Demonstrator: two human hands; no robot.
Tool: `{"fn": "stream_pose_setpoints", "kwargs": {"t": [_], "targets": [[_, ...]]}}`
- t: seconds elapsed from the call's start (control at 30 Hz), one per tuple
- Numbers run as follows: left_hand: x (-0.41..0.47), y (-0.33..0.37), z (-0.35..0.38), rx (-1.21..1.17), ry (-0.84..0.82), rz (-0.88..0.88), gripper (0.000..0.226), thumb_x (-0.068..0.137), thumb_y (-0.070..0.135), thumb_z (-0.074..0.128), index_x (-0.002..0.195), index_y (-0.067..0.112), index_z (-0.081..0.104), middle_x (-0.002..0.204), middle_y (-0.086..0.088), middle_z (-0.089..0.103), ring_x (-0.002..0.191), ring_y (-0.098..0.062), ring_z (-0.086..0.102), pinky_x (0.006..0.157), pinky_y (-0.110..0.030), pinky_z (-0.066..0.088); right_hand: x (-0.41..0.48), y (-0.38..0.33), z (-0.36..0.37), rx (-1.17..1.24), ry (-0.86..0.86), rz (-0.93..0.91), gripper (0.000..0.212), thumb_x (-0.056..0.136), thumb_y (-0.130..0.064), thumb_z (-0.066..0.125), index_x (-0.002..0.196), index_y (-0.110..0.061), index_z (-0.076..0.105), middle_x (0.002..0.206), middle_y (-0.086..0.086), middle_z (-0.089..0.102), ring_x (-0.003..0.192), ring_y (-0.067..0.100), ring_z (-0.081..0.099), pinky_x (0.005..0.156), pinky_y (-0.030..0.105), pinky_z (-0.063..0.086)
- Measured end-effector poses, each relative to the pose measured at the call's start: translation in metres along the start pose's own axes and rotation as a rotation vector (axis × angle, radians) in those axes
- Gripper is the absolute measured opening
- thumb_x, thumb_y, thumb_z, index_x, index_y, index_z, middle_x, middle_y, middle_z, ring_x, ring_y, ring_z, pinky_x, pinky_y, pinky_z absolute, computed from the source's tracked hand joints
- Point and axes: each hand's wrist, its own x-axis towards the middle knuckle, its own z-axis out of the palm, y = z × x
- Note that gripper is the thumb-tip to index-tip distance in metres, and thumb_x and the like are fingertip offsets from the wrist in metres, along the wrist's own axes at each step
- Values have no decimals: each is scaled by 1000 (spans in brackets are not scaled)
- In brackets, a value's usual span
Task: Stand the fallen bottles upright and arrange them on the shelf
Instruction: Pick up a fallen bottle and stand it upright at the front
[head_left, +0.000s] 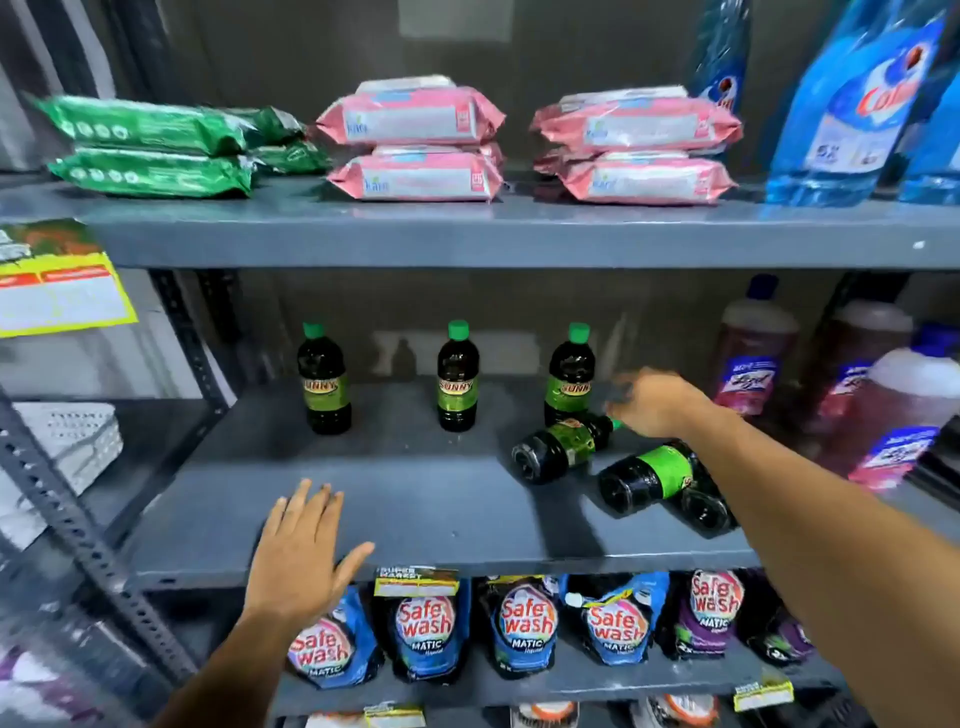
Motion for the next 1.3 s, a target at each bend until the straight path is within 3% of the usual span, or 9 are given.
{"fn": "stream_pose_setpoints", "kwargs": {"t": [0.13, 0.27, 0.4, 0.53, 0.73, 0.93, 1.13, 1.23, 1.3], "targets": [[5, -18, 24, -29, -48, -1, 89, 93, 68, 17, 121, -2, 64, 128, -21, 62, 122, -41, 56, 99, -57, 46, 30, -2, 15, 159, -62, 227, 40, 86, -40, 61, 115, -12, 65, 125, 14, 63, 110, 32, 61, 81, 32, 48], [2, -26, 41, -40, -23, -3, 86, 92, 68, 23, 119, -2, 65, 128, -21, 62, 117, -39, 60, 105, -44, 37, 50, 4, 38, 344, -9, 400, 36, 74, -41, 70, 96, -12, 68, 95, 10, 65, 91, 29, 64, 67, 27, 41], [-1, -28, 45, 17, -47, 26, 94, 87, 75, 27, 125, -4, 60, 134, -22, 58, 120, -39, 58, 104, -45, 34, 68, 17, 65, 586, -69, 497, 34, 72, -38, 76, 89, -14, 60, 86, 1, 64, 75, 16, 61, 58, 25, 43], [-4, -21, 43, 9, -16, -13, 95, 84, 77, 31, 123, -5, 60, 133, -24, 58, 119, -43, 58, 97, -53, 45, 81, 28, 86, 892, -278, 592, 37, 74, -33, 79, 102, -15, 63, 106, 8, 69, 93, 25, 68, 80, 39, 57], [-8, -15, 39, 3, 79, -53, 88, 85, 73, 40, 119, -6, 61, 130, -25, 60, 117, -44, 58, 94, -53, 46, 76, 25, 93, 1114, -346, 685, 38, 77, -32, 79, 104, -18, 57, 101, 5, 63, 87, 26, 63, 54, 32, 52], [-9, -15, 40, -22, 81, -47, 86, 85, 71, 43, 120, -6, 60, 130, -24, 60, 119, -42, 58, 96, -52, 46, 67, 15, 87, 1198, -283, 742, 38, 80, -23, 78, 108, -10, 56, 109, 15, 61, 82, 29, 61, 55, 38, 51], [-5, -15, 37, -35, -36, -78, 96, 85, 77, 31, 121, -8, 60, 129, -27, 59, 118, -44, 58, 96, -53, 47, 44, -3, 75, 1318, -49, 686, 52, 75, -18, 81, 119, -9, 53, 106, 11, 66, 87, 25, 65, 59, 33, 49], [-5, -15, 34, -2, -93, -70, 100, 85, 78, 25, 122, -9, 59, 130, -26, 58, 119, -43, 57, 97, -54, 45, 25, -15, 72, 1335, 120, 504, 28, 73, -8, 81, 94, -15, 64, 88, 0, 73, 86, 20, 69, 64, 31, 52], [-5, -14, 32, 2, -115, -69, 100, 85, 78, 23, 124, -8, 59, 132, -26, 58, 121, -42, 57, 98, -54, 45, 13, -22, 68, 1281, 187, 321, 29, 71, 0, 81, 83, -21, 65, 71, -12, 73, 72, 6, 70, 59, 20, 52]]}}
